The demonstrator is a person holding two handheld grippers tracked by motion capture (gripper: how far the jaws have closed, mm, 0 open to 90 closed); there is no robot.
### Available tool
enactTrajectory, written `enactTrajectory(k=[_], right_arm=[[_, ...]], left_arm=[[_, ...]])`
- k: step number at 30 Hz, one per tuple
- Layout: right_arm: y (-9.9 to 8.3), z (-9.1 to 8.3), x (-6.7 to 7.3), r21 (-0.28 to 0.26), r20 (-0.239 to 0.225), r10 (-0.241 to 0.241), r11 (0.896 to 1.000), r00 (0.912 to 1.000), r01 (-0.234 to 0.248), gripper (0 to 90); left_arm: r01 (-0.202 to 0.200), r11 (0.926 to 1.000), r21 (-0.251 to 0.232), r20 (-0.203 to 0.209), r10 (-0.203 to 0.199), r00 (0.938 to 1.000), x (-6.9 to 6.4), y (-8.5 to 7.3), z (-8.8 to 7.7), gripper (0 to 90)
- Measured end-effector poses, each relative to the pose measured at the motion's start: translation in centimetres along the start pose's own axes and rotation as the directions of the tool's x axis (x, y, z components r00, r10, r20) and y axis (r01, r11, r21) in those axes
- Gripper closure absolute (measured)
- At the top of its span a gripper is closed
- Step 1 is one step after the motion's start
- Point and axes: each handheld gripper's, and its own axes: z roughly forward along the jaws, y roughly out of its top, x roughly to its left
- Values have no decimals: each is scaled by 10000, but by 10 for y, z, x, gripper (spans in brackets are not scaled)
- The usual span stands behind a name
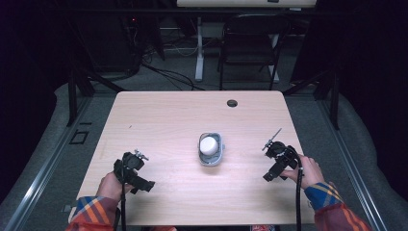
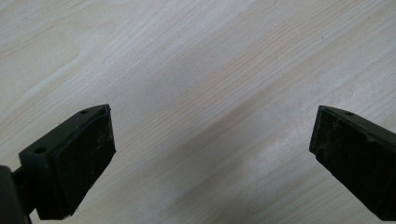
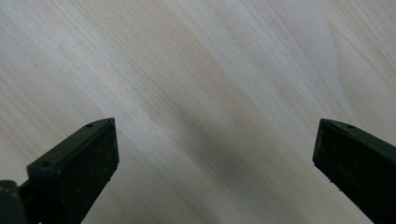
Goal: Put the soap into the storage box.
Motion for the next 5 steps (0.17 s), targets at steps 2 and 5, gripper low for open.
enactTrajectory(k=[2,5], right_arm=[[1,1,0,126,-38,-50,9999,10000,50,12],[2,2,1,313,57,-138,9994,9999,136,13]], left_arm=[[5,10000,-14,-8,-5,10000,0,0,0,0],[9,10000,-15,-11,-9,10000,0,0,0,0]])
